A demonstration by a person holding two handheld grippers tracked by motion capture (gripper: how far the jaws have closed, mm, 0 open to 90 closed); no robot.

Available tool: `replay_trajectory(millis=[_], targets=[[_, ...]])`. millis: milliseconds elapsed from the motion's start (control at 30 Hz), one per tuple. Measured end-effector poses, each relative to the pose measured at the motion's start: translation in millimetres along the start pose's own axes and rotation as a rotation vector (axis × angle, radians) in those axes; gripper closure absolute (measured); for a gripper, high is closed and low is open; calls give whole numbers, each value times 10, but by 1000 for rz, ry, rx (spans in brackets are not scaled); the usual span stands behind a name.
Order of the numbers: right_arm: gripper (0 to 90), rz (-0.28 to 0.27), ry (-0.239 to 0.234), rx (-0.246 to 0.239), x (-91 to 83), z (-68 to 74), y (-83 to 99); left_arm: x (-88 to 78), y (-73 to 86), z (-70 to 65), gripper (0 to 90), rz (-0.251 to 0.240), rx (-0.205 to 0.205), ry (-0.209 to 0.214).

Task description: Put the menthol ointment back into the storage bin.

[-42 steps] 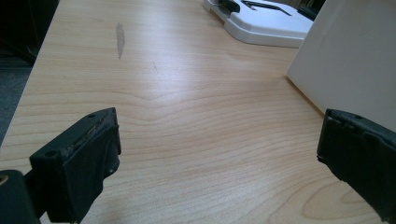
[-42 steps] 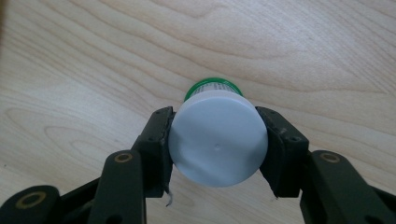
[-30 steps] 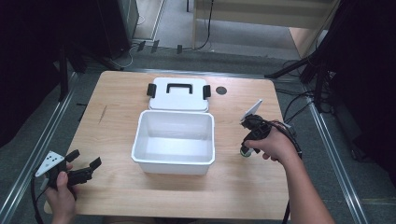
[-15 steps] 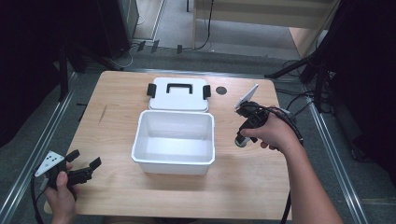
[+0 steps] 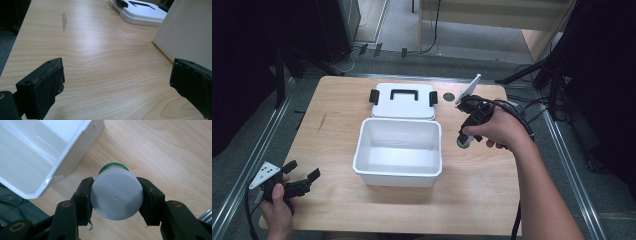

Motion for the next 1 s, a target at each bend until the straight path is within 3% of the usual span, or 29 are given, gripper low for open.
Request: replay_trajectory(millis=[400, 1000], targets=[[513, 0, -11, -50, -191, 225, -240, 0, -1, 5, 0, -3, -2, 2], [513, 9, -71, -154, -17, 668, -482, 0, -1, 6, 1, -4, -4, 1]])
Point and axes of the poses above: each handheld gripper's, and its own axes: x roughly forward along the jaws, y roughly out of its underside, z roughly to its left, the point moved 1 cm from there along x, roughly forward along the jaws, and after that the axes turned 14 degrees about -z, right-handed, at the moved point
